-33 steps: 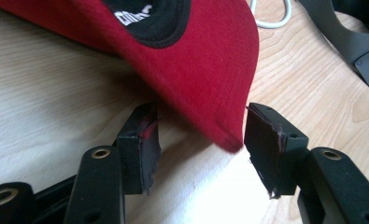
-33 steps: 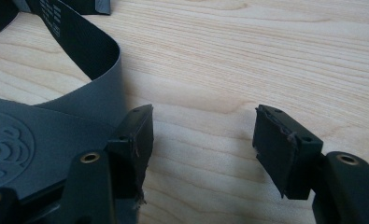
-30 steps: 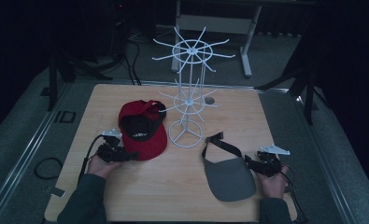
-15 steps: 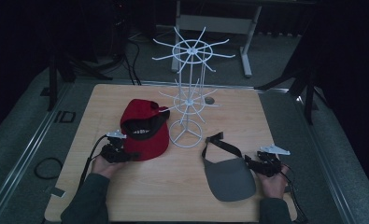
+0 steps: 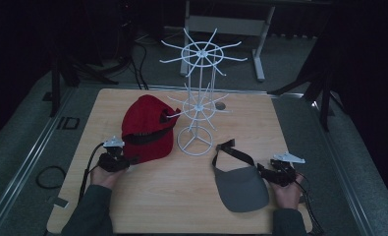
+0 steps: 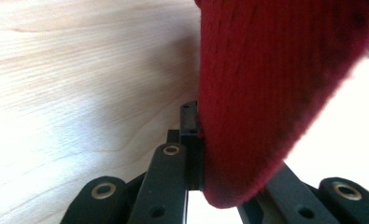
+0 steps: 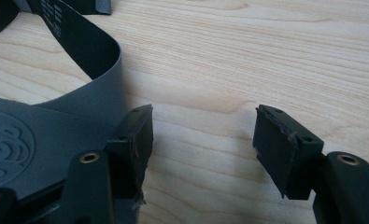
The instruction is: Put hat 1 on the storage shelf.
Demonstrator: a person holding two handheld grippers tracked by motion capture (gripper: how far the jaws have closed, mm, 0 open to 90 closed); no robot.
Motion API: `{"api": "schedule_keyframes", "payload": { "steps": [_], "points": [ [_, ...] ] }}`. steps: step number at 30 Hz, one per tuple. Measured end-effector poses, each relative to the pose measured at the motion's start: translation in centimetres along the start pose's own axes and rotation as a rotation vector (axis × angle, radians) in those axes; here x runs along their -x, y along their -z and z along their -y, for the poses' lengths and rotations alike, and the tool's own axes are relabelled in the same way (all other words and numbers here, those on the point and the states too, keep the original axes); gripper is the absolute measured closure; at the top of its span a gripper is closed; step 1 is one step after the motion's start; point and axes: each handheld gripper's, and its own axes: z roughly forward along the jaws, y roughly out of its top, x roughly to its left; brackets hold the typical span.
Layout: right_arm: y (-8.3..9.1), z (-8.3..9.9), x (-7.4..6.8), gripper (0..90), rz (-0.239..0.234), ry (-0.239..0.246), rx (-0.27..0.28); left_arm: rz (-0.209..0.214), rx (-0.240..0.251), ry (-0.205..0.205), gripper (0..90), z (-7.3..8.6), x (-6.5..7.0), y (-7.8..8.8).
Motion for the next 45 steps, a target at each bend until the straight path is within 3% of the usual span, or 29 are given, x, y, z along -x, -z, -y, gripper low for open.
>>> {"api": "schedule_keyframes", "payload": {
  "steps": [11,27,45],
  "points": [
    [0.0,0.0,0.0,37.9,-0.001,-0.001,0.001,-0.034,0.031,0.016,86.0,-0.2,-0.3,0.8],
    [0.0,0.0,0.0,37.9,-0.001,-0.001,0.0,-0.08,0.103,0.038,85.8,-1.2,-0.9,3.2],
    [0.0,0.0,0.0,37.8,-0.001,-0.001,0.0,-0.115,0.151,0.031,85.8,-2.9,-0.9,5.0]
  ]
}}
